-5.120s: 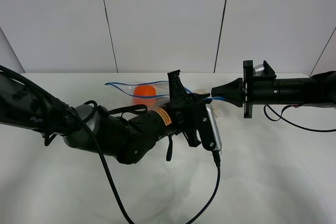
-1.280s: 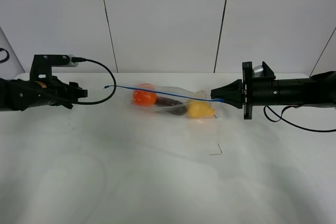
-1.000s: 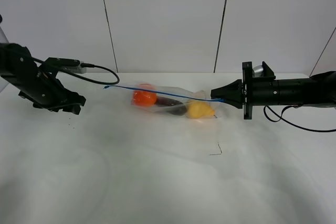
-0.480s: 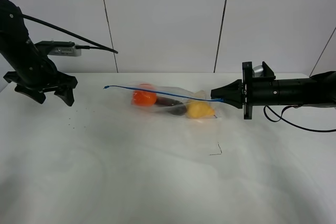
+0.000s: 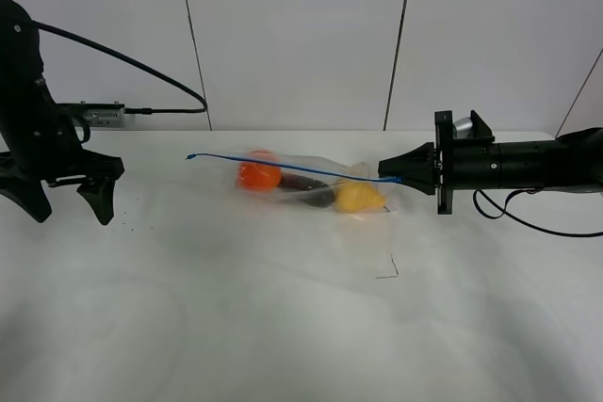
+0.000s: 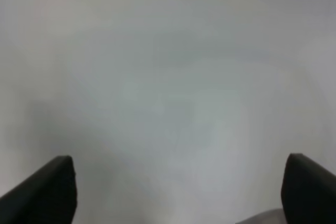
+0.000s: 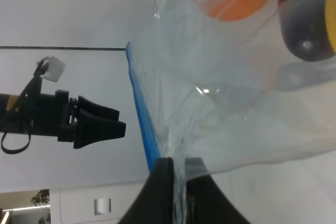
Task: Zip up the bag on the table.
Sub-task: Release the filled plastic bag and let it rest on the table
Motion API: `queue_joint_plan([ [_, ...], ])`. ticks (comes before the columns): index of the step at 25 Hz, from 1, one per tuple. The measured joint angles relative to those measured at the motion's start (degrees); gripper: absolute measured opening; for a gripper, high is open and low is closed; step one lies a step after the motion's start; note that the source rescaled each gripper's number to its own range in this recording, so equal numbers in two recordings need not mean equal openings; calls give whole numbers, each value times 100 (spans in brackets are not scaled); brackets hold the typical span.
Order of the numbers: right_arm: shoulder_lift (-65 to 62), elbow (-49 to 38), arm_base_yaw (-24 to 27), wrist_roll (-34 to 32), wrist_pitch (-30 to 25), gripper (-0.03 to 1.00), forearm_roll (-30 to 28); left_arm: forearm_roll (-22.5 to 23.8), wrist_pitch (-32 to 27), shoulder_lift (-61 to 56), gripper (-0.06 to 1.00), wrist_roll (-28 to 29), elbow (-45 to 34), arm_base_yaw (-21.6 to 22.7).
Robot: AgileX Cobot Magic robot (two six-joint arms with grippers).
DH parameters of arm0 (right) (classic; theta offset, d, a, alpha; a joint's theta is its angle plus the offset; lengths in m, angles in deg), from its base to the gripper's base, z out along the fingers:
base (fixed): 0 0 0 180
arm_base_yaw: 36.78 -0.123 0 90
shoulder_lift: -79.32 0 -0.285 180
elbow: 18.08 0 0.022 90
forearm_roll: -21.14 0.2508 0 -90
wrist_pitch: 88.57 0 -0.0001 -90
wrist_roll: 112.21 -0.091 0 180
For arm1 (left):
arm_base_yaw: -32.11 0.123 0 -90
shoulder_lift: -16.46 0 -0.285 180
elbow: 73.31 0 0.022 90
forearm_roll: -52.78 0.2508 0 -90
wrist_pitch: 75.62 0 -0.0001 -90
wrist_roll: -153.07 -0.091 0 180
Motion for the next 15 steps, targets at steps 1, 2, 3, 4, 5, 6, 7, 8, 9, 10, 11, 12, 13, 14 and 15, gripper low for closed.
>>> queue_joint_plan([
  [1, 0, 0, 0, 0, 0, 0, 0, 0, 0, -136, 100, 5, -136, 0],
  [2, 0, 0, 0, 0, 0, 0, -5, -5, 0, -305, 100, 13, -271, 0],
  [3, 0, 0, 0, 0, 0, 0, -5, -5, 0, -468, 100, 13, -456, 0],
  [4, 0, 0, 0, 0, 0, 0, -5, -5, 0, -693, 100, 13, -661, 0],
  [5, 0, 0, 0, 0, 0, 0, -5, -5, 0, -932, 100, 19, -878, 0],
  [6, 0, 0, 0, 0, 0, 0, -5, -5, 0, -1195, 100, 19, -1066, 0],
  [7, 0, 0, 0, 0, 0, 0, -5, -5, 0, -1422, 100, 19, -1299, 0],
  [8, 0, 0, 0, 0, 0, 0, -5, -5, 0, -1708, 100, 19, -1538, 0],
  [9, 0, 0, 0, 0, 0, 0, -5, -5, 0, -2004, 100, 19, -1778, 0],
  [10, 0, 0, 0, 0, 0, 0, -5, -5, 0, -2309, 100, 19, -1980, 0],
  [11, 0, 0, 0, 0, 0, 0, -5, -16, 27, -2567, 100, 19, -2229, 0],
  [12, 0, 0, 0, 0, 0, 0, -5, -21, 106, -2887, 100, 19, -2486, 0],
  [13, 0, 0, 0, 0, 0, 0, -5, -21, 215, -3204, 100, 19, -2695, 0],
  [14, 0, 0, 0, 0, 0, 0, -5, -21, 307, -3469, 100, 13, -2937, 0],
  [15, 0, 0, 0, 0, 0, 0, -5, -21, 415, -3794, 100, 4, -3167, 0],
])
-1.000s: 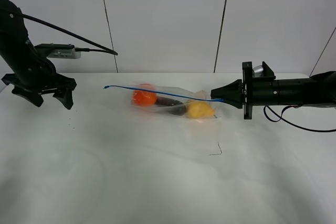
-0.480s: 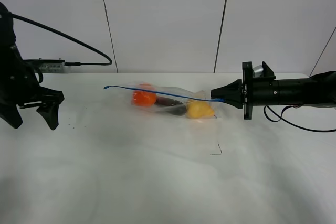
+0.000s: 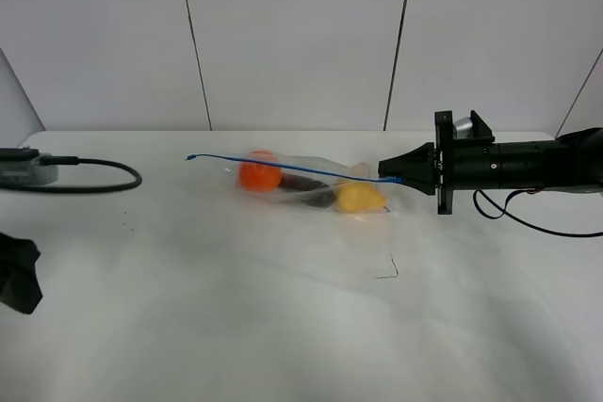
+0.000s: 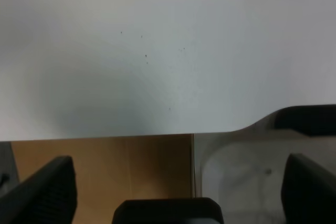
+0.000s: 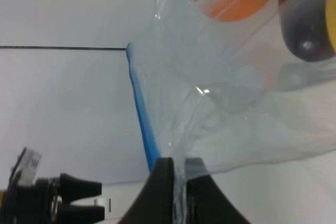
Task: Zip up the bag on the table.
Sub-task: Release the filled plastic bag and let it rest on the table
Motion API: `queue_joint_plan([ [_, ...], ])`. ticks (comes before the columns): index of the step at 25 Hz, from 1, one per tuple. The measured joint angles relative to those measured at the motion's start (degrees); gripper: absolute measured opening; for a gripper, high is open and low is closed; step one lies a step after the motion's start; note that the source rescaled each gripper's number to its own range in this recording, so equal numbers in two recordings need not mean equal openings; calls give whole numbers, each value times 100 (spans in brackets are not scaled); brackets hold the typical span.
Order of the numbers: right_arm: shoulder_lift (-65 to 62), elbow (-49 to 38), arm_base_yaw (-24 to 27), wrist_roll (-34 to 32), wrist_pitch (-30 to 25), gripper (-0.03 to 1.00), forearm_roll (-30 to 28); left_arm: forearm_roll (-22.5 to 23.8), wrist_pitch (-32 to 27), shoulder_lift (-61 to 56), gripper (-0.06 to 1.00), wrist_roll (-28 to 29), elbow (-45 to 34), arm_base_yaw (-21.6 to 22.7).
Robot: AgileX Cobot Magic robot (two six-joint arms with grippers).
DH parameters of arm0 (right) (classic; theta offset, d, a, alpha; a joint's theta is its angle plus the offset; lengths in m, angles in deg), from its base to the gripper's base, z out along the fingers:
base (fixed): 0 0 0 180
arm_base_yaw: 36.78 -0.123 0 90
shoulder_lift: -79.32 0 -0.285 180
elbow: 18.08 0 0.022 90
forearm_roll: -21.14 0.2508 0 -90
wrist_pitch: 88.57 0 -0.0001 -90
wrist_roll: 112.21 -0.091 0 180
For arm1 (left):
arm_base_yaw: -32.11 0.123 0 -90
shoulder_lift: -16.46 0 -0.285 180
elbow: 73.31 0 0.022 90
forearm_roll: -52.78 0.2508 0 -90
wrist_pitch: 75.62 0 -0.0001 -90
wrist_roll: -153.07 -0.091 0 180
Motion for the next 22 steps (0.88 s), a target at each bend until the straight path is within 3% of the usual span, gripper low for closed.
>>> queue_joint_plan([
  [5, 0, 0, 0, 0, 0, 0, -5, -67, 312, -1578, 100, -35, -812, 0],
  [10, 0, 0, 0, 0, 0, 0, -5, -297, 396, -3002, 100, -445, -1330, 0],
  [16, 0, 0, 0, 0, 0, 0, -5, -435, 345, -4301, 100, -605, -1403, 0],
  [22, 0, 0, 0, -35, 0, 0, -5, -430, 344, -4871, 100, -591, -1420, 5],
])
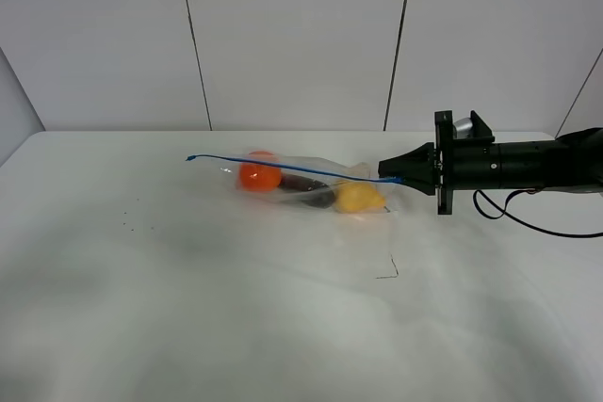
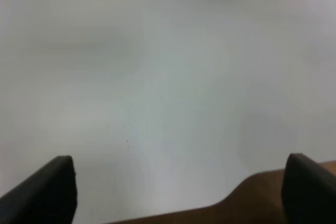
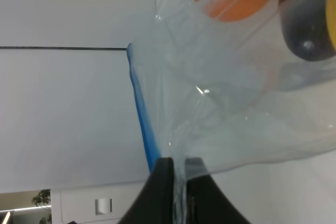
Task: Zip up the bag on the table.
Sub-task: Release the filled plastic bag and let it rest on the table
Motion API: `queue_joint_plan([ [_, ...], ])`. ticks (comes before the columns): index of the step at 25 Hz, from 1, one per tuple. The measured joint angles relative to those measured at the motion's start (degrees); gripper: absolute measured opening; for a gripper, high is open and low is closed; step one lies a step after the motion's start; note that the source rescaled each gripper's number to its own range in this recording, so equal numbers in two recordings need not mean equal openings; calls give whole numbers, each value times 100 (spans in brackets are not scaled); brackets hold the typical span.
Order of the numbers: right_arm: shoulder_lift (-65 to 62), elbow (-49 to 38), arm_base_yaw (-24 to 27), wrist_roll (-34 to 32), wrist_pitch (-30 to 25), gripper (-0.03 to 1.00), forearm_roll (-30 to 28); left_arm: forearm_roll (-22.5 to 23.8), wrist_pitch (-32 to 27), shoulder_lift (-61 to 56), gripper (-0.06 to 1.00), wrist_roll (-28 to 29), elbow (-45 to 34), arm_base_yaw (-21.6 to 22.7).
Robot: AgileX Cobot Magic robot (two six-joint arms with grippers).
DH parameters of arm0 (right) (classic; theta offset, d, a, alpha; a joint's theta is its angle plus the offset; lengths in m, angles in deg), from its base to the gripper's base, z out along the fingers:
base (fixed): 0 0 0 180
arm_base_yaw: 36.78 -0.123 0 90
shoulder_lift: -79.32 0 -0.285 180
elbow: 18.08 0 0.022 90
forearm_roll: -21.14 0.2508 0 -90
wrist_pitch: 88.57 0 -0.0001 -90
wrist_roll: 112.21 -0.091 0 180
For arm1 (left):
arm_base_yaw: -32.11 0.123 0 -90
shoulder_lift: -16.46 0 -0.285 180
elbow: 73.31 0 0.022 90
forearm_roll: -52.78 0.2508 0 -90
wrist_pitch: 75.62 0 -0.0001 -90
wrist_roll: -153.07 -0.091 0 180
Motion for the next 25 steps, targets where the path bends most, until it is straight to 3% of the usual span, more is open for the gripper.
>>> queue_joint_plan([
  [6, 0, 0, 0, -115, 0, 0, 0, 7, 0, -562, 100, 0, 0, 381],
  [17, 0, 0, 0, -195, 0, 2, -30, 87, -5, -1475, 100, 0, 0, 419],
  [19, 0, 0, 0, -302, 0, 13, -50, 92, -5, -1475, 100, 0, 0, 419],
  [22, 0, 0, 0, -393, -18, 52, -125, 81, -5, -1475, 100, 0, 0, 419],
  [23, 0, 0, 0, -393, -18, 52, -125, 81, -5, -1475, 100, 0, 0, 419],
  [25, -6, 0, 0, -410, -23, 77, -162, 50, -5, -1475, 100, 0, 0, 419],
])
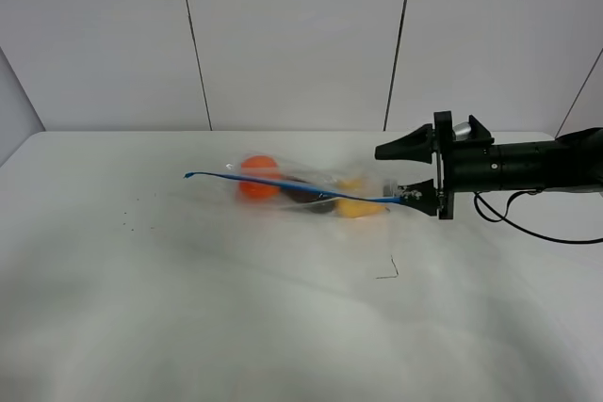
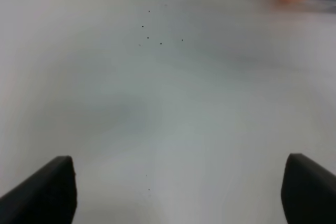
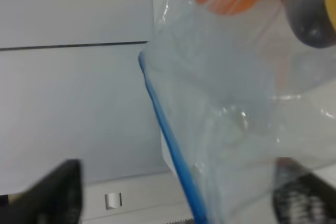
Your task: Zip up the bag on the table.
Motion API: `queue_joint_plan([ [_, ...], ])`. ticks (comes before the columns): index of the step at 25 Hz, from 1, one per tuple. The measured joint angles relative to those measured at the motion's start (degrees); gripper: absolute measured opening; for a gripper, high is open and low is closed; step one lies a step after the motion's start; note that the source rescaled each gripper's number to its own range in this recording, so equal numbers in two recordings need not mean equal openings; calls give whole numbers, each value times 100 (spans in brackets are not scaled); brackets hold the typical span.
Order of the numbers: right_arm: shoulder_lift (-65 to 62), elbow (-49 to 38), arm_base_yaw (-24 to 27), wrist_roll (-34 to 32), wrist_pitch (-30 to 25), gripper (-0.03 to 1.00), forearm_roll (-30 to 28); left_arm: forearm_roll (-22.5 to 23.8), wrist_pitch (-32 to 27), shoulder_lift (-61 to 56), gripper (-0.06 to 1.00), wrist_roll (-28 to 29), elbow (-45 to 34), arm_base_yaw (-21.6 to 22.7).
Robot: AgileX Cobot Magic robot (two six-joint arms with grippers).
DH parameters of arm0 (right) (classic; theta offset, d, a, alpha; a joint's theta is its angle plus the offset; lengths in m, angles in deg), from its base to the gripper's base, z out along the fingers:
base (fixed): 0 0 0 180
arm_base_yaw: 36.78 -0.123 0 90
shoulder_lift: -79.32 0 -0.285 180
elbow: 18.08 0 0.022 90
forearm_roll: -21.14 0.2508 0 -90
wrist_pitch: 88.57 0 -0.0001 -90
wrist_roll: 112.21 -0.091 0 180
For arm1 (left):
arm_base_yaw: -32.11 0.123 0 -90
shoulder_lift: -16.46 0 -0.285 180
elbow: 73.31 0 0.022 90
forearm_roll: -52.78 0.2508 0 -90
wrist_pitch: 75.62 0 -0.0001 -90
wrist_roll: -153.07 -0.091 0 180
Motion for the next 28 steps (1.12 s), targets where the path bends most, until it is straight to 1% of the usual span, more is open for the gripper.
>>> queue_joint_plan([
  [1, 0, 0, 19, -22, 0, 84, -14, 0, 0, 0, 100, 0, 0, 0],
  [2, 0, 0, 19, -67, 0, 88, -44, 0, 0, 0, 100, 0, 0, 0],
  [4, 0, 98, 19, -271, 23, 92, -336, 0, 0, 0, 100, 0, 0, 0],
  [6, 0, 404, 19, -634, 114, 93, -944, 0, 0, 0, 100, 0, 0, 0],
  [9, 0, 1173, 19, -1538, 255, 94, -2365, 0, 0, 0, 100, 0, 0, 0],
  [12, 0, 2029, 19, -2536, 286, 94, -4120, 0, 0, 0, 100, 0, 0, 0],
  [14, 0, 2544, 19, -3114, 286, 94, -5129, 0, 0, 0, 100, 0, 0, 0],
  [16, 0, 2912, 19, -3519, 280, 94, -6069, 0, 0, 0, 100, 0, 0, 0],
  [19, 0, 3285, 19, -3986, 233, 94, -7193, 0, 0, 0, 100, 0, 0, 0],
  [21, 0, 3382, 19, -4202, 130, 94, -7728, 0, 0, 0, 100, 0, 0, 0],
  [23, 0, 3391, 19, -4281, 28, 94, -8042, 0, 0, 0, 100, 0, 0, 0],
  [28, -86, 3313, 19, -4326, -27, 94, -8153, 0, 0, 0, 100, 0, 0, 0],
])
